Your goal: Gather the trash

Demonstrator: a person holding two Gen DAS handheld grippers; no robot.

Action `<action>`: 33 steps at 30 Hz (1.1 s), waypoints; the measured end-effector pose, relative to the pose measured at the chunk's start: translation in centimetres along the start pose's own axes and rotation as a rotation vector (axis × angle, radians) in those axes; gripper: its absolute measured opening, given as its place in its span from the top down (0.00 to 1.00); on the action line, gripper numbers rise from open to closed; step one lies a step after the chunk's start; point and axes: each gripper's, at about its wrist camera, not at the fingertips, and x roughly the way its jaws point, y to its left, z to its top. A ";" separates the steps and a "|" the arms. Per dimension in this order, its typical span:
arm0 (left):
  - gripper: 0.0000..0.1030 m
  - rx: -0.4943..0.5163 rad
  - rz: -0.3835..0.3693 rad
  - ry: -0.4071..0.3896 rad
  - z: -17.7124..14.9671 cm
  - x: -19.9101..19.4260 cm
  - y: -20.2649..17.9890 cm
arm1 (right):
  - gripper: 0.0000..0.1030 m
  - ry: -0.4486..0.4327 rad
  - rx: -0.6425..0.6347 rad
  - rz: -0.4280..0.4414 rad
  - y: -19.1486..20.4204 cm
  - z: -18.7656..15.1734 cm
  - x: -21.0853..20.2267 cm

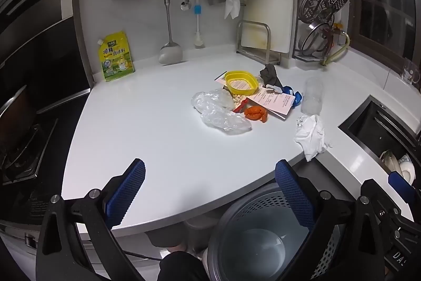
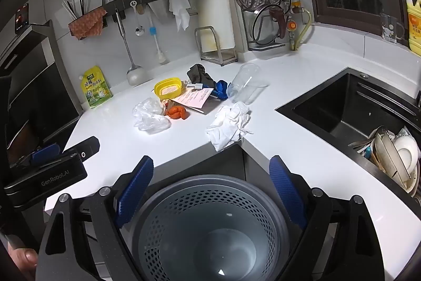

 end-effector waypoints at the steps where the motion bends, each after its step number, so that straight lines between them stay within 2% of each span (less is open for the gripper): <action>1: 0.06 0.000 0.001 0.001 0.0 0.0 0.0 | 0.17 -0.001 0.000 0.001 0.0 0.0 0.0; 33: 0.06 -0.010 0.004 -0.031 0.2 -1.3 0.0 | 0.17 -0.016 0.001 0.004 -0.2 0.1 -0.7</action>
